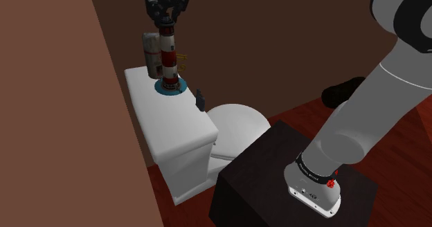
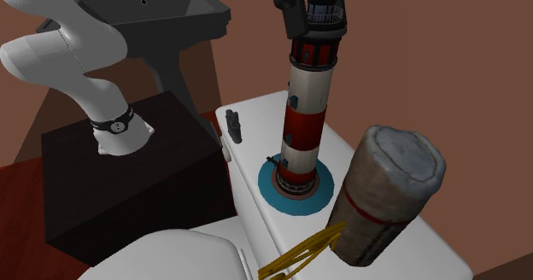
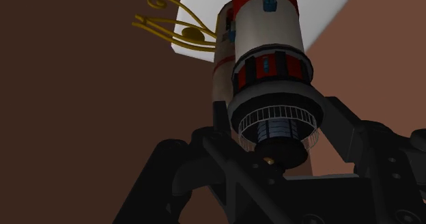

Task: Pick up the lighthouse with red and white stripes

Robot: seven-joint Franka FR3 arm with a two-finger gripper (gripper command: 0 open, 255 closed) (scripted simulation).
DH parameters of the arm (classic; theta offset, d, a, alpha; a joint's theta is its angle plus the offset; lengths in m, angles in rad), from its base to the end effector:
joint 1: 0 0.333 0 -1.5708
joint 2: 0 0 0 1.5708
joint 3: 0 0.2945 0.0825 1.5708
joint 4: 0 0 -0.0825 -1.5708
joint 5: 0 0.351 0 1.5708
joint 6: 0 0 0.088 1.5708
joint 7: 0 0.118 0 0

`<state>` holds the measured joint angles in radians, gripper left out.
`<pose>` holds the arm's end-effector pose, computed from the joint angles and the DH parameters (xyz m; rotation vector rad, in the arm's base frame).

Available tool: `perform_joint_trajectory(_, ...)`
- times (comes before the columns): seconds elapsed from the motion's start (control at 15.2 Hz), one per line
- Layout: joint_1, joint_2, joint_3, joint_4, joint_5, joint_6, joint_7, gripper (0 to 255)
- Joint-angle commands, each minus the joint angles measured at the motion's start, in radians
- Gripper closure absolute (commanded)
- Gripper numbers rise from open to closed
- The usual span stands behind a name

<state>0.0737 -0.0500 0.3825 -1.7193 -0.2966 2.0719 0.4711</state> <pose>0.5027 0.2321 0.6057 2.9547 0.1168 0.7386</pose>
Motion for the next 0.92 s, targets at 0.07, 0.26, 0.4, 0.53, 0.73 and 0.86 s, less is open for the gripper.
perform_joint_trajectory(0.07,0.001,0.007,0.001,0.047,0.003,-0.039,-0.011,255)
perform_joint_trajectory(0.26,0.003,0.016,0.003,0.098,0.003,-0.081,-0.020,255)
perform_joint_trajectory(0.4,0.004,0.024,0.005,0.134,0.002,-0.109,-0.025,255)
perform_joint_trajectory(0.53,0.006,0.033,0.007,0.171,0.001,-0.138,-0.031,255)
perform_joint_trajectory(0.73,0.009,0.049,0.011,0.231,-0.003,-0.182,-0.038,255)
perform_joint_trajectory(0.86,0.009,0.050,0.011,0.234,-0.004,-0.184,-0.038,255)
